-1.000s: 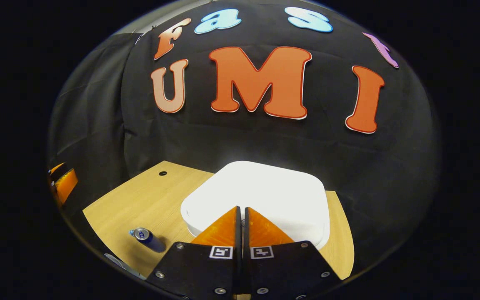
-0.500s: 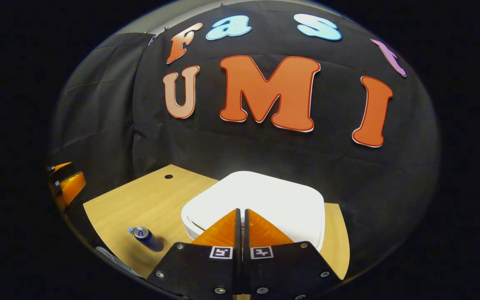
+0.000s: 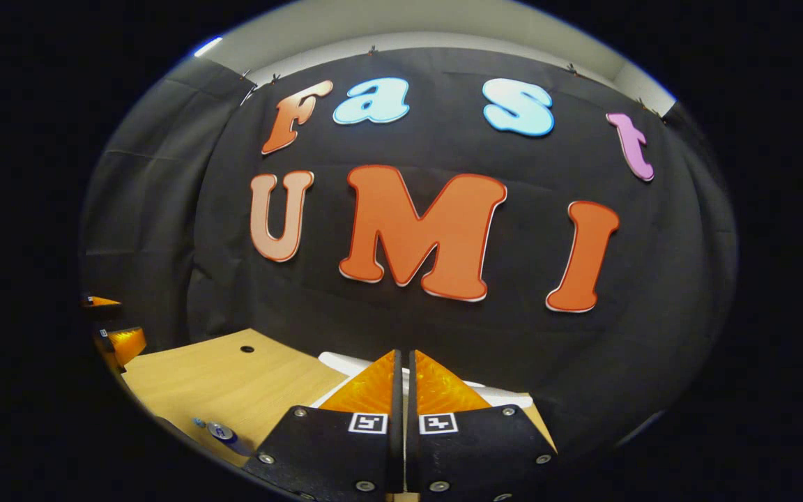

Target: Press the lid of the desktop garbage bin to open it, pick up the crumpled paper on the desktop and throw it into the bin, then pick up the pop can on the desktop and drop it into the bin, and finally close the garbage bin lid.

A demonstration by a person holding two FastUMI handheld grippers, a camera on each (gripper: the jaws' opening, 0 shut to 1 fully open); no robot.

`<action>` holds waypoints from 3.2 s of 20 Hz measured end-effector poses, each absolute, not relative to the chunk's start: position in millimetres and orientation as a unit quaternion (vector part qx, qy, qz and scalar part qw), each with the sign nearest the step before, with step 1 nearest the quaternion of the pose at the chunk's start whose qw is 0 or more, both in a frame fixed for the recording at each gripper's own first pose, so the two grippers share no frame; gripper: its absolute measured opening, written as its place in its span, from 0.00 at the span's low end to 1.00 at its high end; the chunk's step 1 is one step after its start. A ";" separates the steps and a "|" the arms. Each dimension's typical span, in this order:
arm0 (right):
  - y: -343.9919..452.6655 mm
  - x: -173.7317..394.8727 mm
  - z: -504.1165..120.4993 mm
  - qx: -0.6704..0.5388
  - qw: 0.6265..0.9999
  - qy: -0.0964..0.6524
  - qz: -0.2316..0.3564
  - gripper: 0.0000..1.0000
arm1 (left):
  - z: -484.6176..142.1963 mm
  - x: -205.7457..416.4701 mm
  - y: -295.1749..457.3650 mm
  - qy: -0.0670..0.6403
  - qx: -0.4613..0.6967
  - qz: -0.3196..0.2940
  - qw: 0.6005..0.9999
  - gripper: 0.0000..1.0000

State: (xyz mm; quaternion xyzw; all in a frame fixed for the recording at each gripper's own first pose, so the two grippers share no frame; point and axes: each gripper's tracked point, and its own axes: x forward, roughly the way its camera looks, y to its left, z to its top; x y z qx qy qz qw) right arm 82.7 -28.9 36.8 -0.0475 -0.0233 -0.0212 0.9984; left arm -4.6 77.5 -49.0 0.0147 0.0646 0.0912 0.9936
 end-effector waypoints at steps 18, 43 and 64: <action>139.5 43.8 -84.6 -0.027 0.990 0.092 0.099 0.85 | -138.1 -2.4 134.9 0.175 -0.007 0.051 0.983 1.00; 260.6 40.6 -289.2 -0.101 0.916 0.279 0.270 0.97 | -194.1 -65.5 158.6 0.269 0.006 0.097 0.958 1.00; 258.1 52.8 -292.6 -0.061 0.939 0.273 0.202 0.81 | -324.3 -27.3 117.2 0.372 0.009 -0.017 0.928 0.96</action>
